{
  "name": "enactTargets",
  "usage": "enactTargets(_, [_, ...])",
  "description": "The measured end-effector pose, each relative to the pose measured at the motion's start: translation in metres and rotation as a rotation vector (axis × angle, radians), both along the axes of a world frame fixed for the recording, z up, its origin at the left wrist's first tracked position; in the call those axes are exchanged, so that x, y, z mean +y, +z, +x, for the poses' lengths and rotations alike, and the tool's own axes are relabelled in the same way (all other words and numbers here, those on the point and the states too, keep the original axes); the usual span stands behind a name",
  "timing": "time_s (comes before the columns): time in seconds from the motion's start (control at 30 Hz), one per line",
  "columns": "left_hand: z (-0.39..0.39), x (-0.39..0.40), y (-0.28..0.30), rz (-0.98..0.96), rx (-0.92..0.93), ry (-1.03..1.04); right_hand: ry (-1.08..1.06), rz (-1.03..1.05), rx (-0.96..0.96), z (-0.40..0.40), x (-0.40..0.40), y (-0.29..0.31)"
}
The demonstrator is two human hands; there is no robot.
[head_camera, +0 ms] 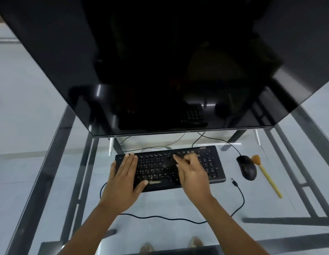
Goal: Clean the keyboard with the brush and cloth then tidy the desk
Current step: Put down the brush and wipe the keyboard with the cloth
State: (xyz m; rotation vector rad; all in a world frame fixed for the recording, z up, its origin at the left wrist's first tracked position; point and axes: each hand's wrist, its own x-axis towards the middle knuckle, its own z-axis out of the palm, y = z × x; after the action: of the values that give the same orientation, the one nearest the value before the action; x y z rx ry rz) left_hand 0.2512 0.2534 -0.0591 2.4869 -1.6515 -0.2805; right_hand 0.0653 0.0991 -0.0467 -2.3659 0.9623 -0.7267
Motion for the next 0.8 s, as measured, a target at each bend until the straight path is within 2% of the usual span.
enactTargets(0.13, [0.028,0.016,-0.009,-0.001,0.121,0.002,0.075,0.003,0.190,0.017,0.027,-0.024])
enactTargets(0.23, [0.052,0.022,-0.015,0.038,0.197,-0.001,0.092,-0.016,0.265,0.016,0.035,-0.042])
enactTargets(0.4, [0.076,0.027,-0.022,0.112,0.258,-0.049,-0.133,-0.033,0.239,0.008,0.041,-0.052])
enactTargets(0.47, [0.080,0.031,-0.026,0.131,0.277,-0.059,-0.158,-0.049,0.230,0.015,0.052,-0.058])
enactTargets(0.6, [0.083,0.030,-0.032,0.111,0.265,-0.097,0.003,-0.025,0.240,0.056,0.094,-0.062])
enactTargets(0.7, [0.090,0.019,-0.032,0.170,0.261,-0.152,0.138,-0.094,0.281,0.071,0.098,-0.060])
enactTargets(0.8, [0.092,0.014,-0.031,0.203,0.291,-0.167,-0.076,-0.067,0.299,0.047,0.054,-0.053])
